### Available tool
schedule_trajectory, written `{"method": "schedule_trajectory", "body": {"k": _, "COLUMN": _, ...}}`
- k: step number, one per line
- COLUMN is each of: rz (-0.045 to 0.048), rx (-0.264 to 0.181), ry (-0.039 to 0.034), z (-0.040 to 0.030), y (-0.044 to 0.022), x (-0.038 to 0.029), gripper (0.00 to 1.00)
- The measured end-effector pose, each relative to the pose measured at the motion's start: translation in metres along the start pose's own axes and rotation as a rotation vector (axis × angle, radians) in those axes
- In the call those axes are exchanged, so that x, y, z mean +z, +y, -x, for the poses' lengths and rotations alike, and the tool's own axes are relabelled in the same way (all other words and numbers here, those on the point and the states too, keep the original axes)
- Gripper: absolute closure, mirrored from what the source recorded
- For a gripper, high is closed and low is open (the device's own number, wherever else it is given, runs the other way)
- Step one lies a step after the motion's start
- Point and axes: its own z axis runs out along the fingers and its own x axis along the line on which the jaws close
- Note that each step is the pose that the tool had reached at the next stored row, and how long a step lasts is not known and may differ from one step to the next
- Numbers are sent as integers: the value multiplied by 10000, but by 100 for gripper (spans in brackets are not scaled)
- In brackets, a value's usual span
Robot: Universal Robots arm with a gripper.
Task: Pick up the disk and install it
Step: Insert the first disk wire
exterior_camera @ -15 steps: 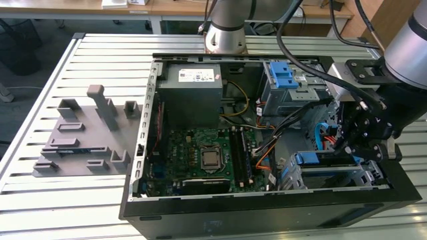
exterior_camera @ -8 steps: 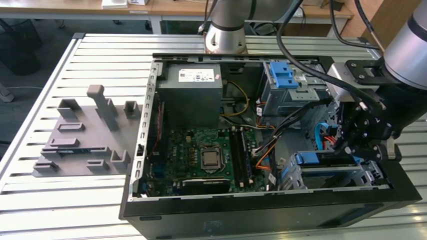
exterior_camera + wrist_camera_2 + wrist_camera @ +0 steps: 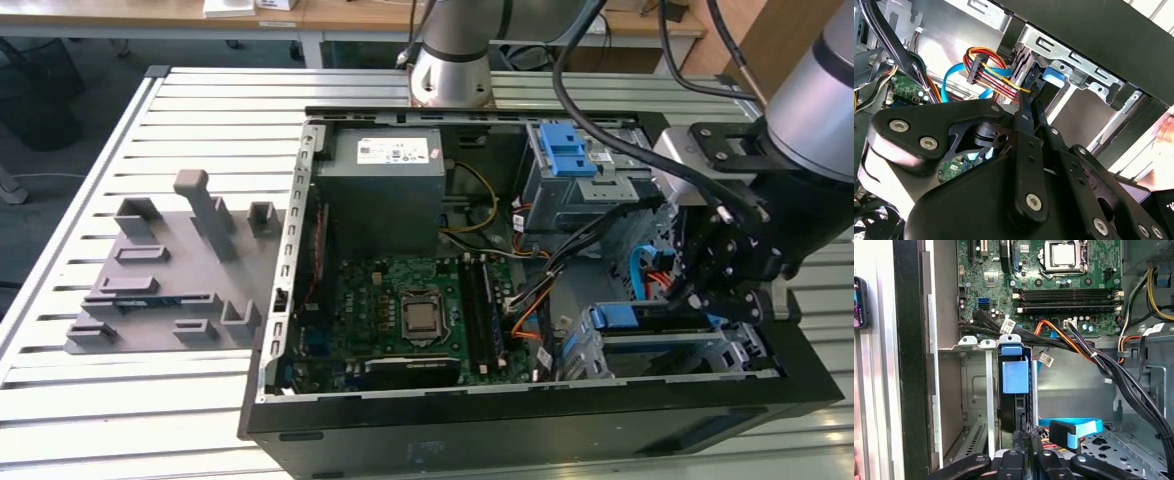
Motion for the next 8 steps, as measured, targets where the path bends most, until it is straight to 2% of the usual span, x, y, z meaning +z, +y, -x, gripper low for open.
{"method": "schedule_trajectory", "body": {"k": 8, "rz": 32, "rx": -1, "ry": 5, "z": 0, "y": -2, "x": 34, "gripper": 84}}
